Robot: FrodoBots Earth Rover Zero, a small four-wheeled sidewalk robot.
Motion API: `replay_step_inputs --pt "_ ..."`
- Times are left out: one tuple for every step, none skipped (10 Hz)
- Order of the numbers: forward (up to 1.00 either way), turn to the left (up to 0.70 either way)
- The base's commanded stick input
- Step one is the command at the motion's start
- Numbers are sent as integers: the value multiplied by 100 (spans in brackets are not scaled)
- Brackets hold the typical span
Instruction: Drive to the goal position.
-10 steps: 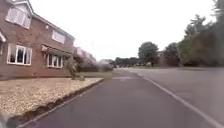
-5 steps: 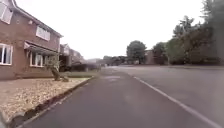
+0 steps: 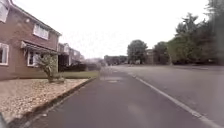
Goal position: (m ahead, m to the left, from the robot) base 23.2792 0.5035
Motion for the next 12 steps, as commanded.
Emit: replay_step_inputs --pt "100 0" --pt "100 0" --pt "100 0" --pt "100 0" --pt "100 0" --pt "100 -2" --pt "100 -7" --pt "100 -17" --pt "100 -40" --pt "100 -40" --pt "100 -40" --pt "100 -28"
